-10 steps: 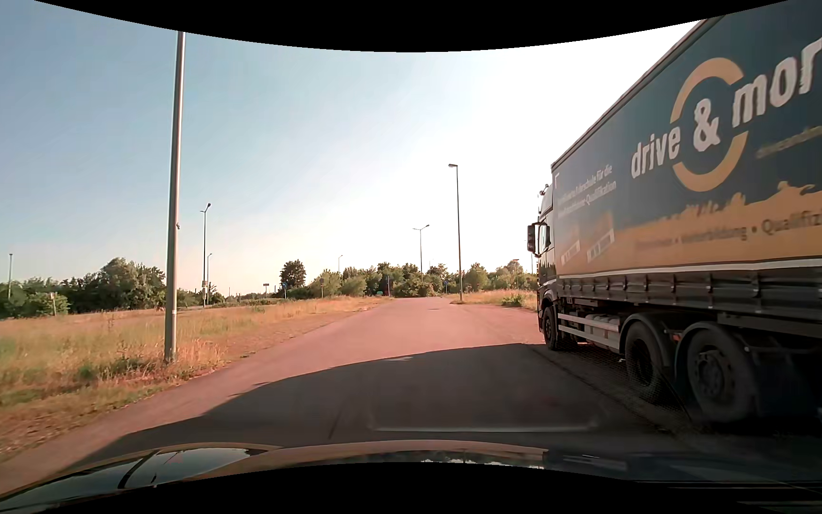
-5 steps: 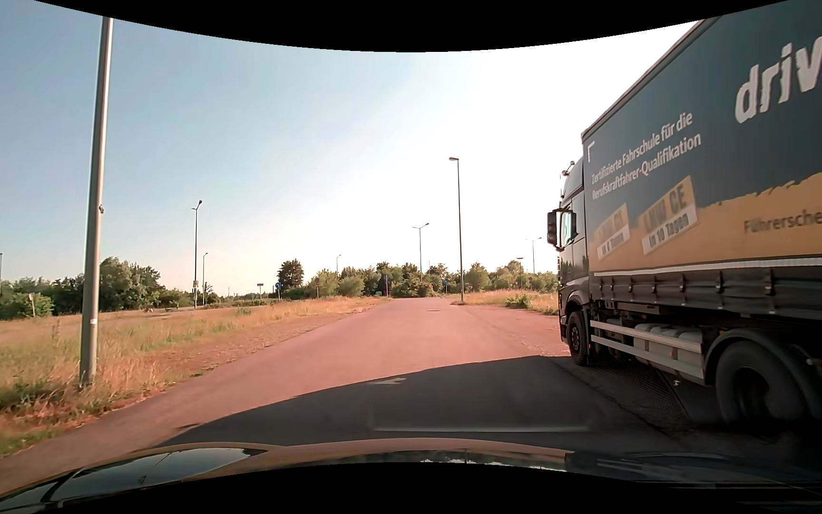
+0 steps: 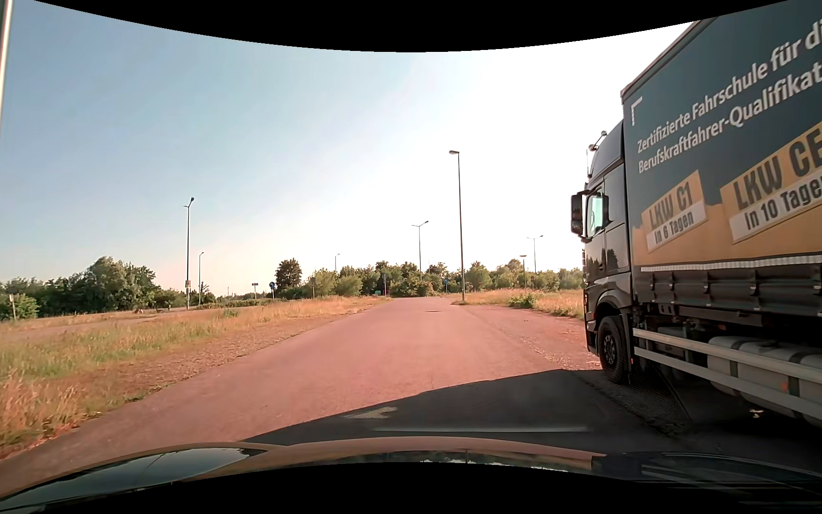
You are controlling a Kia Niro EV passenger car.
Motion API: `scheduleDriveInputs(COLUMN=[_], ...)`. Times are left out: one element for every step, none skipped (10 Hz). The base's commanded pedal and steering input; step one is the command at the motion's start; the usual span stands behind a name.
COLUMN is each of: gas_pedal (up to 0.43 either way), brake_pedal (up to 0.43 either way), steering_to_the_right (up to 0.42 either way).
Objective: Follow the waypoints while adhering to traffic rules and regulations
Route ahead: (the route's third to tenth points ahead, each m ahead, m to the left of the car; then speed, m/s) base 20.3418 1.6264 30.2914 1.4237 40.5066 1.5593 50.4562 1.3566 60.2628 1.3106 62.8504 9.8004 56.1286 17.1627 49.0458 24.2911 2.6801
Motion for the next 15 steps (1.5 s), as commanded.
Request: scheduleDriveInputs(gas_pedal=[0.000,0.000,0.000,0.000,0.000,0.000,0.000,0.000,0.000,0.000,0.000,0.000,0.000,0.000,0.000], brake_pedal=[0.226,0.226,0.226,0.226,0.226,0.226,0.226,0.226,0.213,0.207,0.189,0.183,0.183,0.183,0.183], steering_to_the_right=[0.001,0.001,0.001,0.001,0.001,0.001,0.001,0.001,0.001,0.001,0.001,0.001,0.001,0.001,0.001])
